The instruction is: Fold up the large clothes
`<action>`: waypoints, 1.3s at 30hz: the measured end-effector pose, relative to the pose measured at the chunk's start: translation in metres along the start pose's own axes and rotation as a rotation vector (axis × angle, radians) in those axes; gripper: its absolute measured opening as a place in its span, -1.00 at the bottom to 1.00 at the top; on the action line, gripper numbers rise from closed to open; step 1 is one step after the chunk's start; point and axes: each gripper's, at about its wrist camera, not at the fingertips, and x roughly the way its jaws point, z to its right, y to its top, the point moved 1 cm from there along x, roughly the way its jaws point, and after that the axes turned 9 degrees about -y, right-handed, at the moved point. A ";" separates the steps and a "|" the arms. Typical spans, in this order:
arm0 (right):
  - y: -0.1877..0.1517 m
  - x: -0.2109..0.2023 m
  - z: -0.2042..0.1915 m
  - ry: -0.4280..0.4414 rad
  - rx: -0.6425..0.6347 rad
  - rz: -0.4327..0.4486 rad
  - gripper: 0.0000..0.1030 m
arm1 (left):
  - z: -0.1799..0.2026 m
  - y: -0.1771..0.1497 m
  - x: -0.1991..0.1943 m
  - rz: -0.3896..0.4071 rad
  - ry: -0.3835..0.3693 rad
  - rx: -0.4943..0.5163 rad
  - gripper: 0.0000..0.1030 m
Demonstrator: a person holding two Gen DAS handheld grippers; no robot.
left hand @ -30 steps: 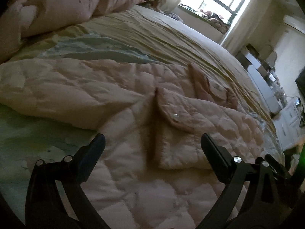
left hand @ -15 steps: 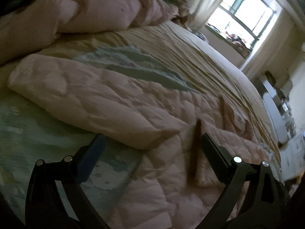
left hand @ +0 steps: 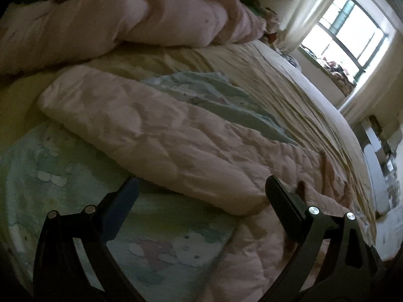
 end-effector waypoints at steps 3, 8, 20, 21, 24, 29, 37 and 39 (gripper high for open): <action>0.007 0.007 -0.013 0.015 -0.018 -0.007 0.91 | -0.020 0.004 0.003 -0.003 0.015 -0.057 0.82; 0.018 0.020 -0.033 0.027 -0.056 -0.020 0.91 | -0.044 0.006 0.013 -0.024 0.015 -0.130 0.82; 0.023 0.040 -0.041 0.052 -0.018 -0.041 0.91 | -0.104 0.012 0.054 -0.068 -0.020 -0.320 0.82; 0.022 0.041 -0.039 0.052 -0.015 -0.045 0.91 | -0.109 0.013 0.056 -0.063 -0.025 -0.337 0.82; 0.022 0.040 -0.032 0.046 -0.004 -0.048 0.91 | -0.126 0.020 0.062 -0.017 -0.067 -0.395 0.82; 0.021 0.025 -0.011 0.050 0.030 -0.039 0.90 | -0.156 0.026 0.055 0.138 -0.144 -0.505 0.82; 0.010 -0.008 0.028 0.003 0.082 0.014 0.90 | -0.184 0.034 0.040 0.245 -0.151 -0.554 0.13; 0.005 -0.011 0.036 0.004 0.112 0.018 0.90 | -0.183 0.031 0.036 0.249 -0.134 -0.535 -0.61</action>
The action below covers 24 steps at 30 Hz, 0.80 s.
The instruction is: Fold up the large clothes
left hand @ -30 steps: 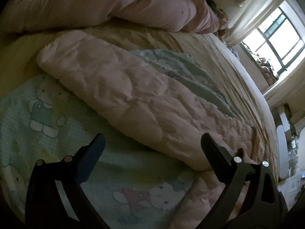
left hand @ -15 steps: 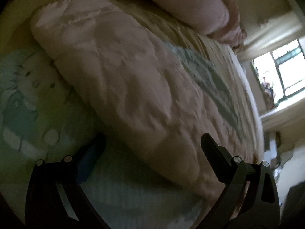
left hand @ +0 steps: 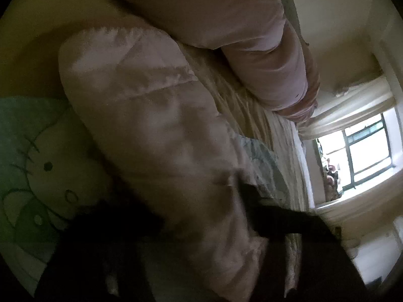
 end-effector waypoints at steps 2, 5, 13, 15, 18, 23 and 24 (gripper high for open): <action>-0.005 -0.004 0.009 -0.001 0.032 0.003 0.90 | 0.005 -0.002 -0.009 0.019 -0.031 0.004 -0.72; -0.013 -0.009 0.020 -0.011 0.058 0.004 0.90 | 0.025 -0.002 -0.028 0.041 -0.058 0.059 -0.75; -0.026 -0.026 0.046 -0.029 0.114 0.006 0.90 | 0.088 -0.015 -0.064 0.096 -0.133 0.228 -0.80; -0.026 -0.032 0.049 -0.031 0.116 0.018 0.90 | 0.103 -0.021 -0.068 0.098 -0.154 0.250 -0.81; -0.027 -0.040 0.055 -0.039 0.118 0.033 0.90 | 0.124 -0.029 -0.077 0.109 -0.188 0.300 -0.81; -0.031 -0.049 0.063 -0.048 0.133 0.037 0.90 | 0.151 -0.046 -0.079 0.101 -0.213 0.386 -0.81; -0.032 -0.051 0.065 -0.050 0.135 0.039 0.90 | 0.155 -0.049 -0.080 0.099 -0.217 0.395 -0.81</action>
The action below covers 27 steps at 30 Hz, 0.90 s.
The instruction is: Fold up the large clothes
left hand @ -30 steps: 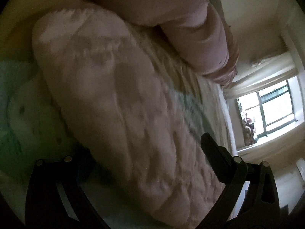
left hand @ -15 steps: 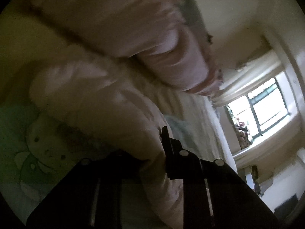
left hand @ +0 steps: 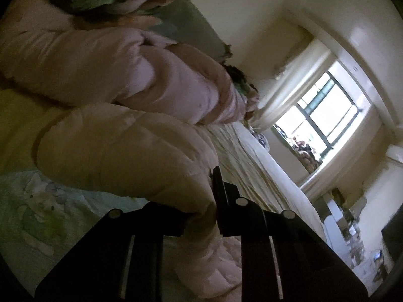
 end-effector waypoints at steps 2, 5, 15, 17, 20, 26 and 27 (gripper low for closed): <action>-0.001 -0.003 0.002 -0.002 0.007 0.001 0.90 | 0.011 -0.002 -0.001 -0.003 -0.014 0.021 -0.81; -0.003 -0.008 0.007 -0.003 0.011 -0.004 0.90 | 0.027 -0.002 0.004 -0.012 -0.031 0.065 -0.81; -0.016 -0.033 0.055 -0.097 0.065 -0.001 0.90 | 0.088 -0.022 0.015 -0.059 -0.109 0.231 -0.81; -0.022 -0.035 0.066 -0.126 0.063 -0.014 0.90 | 0.099 -0.028 0.016 -0.074 -0.128 0.265 -0.81; -0.031 -0.041 0.085 -0.165 0.080 -0.026 0.90 | 0.110 -0.034 0.017 -0.092 -0.167 0.280 -0.81; -0.040 -0.053 0.118 -0.199 0.160 -0.016 0.90 | 0.142 -0.054 0.021 -0.148 -0.250 0.351 -0.81; -0.040 -0.054 0.122 -0.201 0.168 -0.013 0.90 | 0.153 -0.062 0.021 -0.164 -0.277 0.381 -0.81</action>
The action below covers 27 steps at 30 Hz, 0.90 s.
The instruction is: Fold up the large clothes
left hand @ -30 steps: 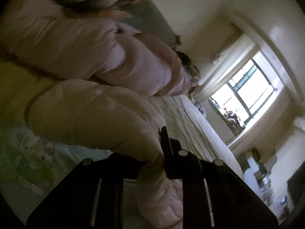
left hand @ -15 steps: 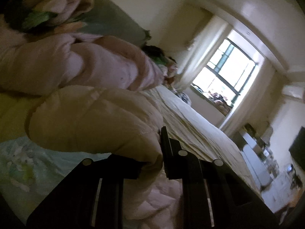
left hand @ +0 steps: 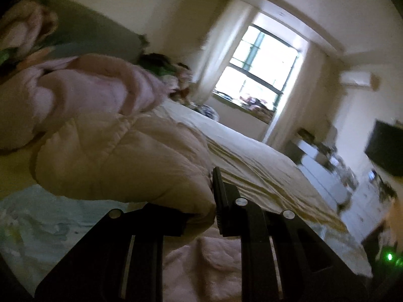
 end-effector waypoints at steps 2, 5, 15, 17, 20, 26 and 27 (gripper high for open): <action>0.000 -0.002 0.006 0.002 0.012 0.004 0.90 | 0.022 -0.006 0.006 -0.027 -0.041 0.044 -0.81; -0.002 -0.004 0.012 0.008 0.025 0.009 0.90 | 0.049 -0.017 0.013 -0.062 -0.108 0.107 -0.81; -0.006 -0.012 0.057 -0.027 0.113 0.021 0.90 | 0.132 -0.098 0.063 -0.294 -0.266 0.321 -0.80; -0.008 -0.015 0.066 -0.038 0.127 0.024 0.90 | 0.141 -0.112 0.070 -0.333 -0.272 0.361 -0.80; -0.011 -0.019 0.083 -0.062 0.154 0.029 0.90 | 0.152 -0.138 0.078 -0.394 -0.270 0.445 -0.80; -0.020 -0.019 0.113 -0.108 0.204 0.010 0.90 | 0.168 -0.204 0.091 -0.567 -0.317 0.594 -0.69; -0.022 -0.019 0.117 -0.111 0.207 0.003 0.90 | 0.172 -0.214 0.094 -0.587 -0.312 0.620 -0.68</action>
